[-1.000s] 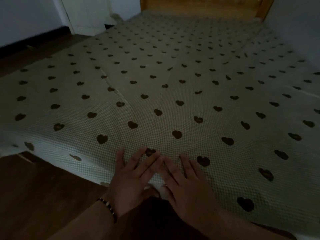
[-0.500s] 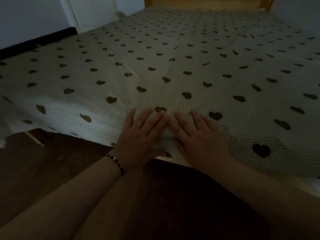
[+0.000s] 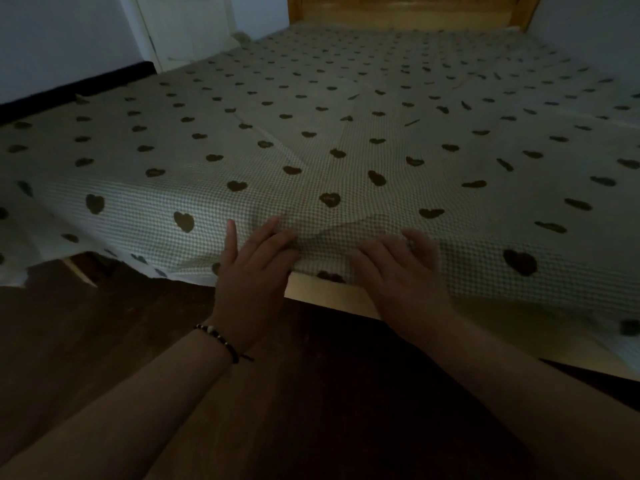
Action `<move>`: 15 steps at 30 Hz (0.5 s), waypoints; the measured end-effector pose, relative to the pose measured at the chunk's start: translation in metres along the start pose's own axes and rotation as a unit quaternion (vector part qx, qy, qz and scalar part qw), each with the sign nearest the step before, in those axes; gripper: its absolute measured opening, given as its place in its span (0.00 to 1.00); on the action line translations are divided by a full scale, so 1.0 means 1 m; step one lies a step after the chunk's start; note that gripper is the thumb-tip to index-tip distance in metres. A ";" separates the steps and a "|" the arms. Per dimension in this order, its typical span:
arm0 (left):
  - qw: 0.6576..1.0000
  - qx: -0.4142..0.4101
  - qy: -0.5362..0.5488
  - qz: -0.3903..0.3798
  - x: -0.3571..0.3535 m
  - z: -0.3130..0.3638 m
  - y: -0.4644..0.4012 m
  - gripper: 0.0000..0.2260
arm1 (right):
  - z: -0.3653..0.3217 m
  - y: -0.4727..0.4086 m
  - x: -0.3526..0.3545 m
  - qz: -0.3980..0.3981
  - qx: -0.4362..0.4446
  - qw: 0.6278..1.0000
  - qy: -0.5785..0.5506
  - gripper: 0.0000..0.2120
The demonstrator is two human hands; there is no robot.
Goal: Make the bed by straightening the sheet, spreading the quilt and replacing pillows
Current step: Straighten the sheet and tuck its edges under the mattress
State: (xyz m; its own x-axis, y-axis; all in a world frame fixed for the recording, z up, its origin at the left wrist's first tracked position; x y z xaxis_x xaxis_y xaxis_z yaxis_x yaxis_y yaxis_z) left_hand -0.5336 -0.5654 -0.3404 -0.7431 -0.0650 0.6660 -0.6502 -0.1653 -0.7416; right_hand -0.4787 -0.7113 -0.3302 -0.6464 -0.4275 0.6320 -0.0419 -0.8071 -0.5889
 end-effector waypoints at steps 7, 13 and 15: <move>0.991 0.009 0.107 0.083 0.030 0.003 -0.003 0.10 | 0.034 -0.062 0.018 -0.037 -0.069 0.996 -0.045 0.07; 0.986 -0.093 -0.053 0.124 0.007 0.011 0.004 0.21 | 0.046 -0.074 0.008 -0.109 -0.096 0.987 -0.066 0.16; 0.986 -0.068 -0.041 0.147 0.017 0.009 -0.001 0.18 | 0.048 -0.074 0.013 -0.100 -0.098 0.988 -0.061 0.16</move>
State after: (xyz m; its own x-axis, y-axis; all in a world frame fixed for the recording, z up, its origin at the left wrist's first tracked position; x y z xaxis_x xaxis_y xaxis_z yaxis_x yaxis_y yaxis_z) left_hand -0.5444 -0.5750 -0.3278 -0.8912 -0.1716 0.4200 -0.4272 0.0058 -0.9041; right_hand -0.4478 -0.6767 -0.2541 -0.5147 -0.3218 0.7947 -0.3140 -0.7918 -0.5240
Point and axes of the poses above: each hand's wrist, its own y-axis away from the middle knuckle, its own x-axis out of the back of the hand, z = x × y, the point moved 10 cm from there along -y, towards the middle knuckle, and after that the axes turned 11 degrees about x, right-handed, at the moved point
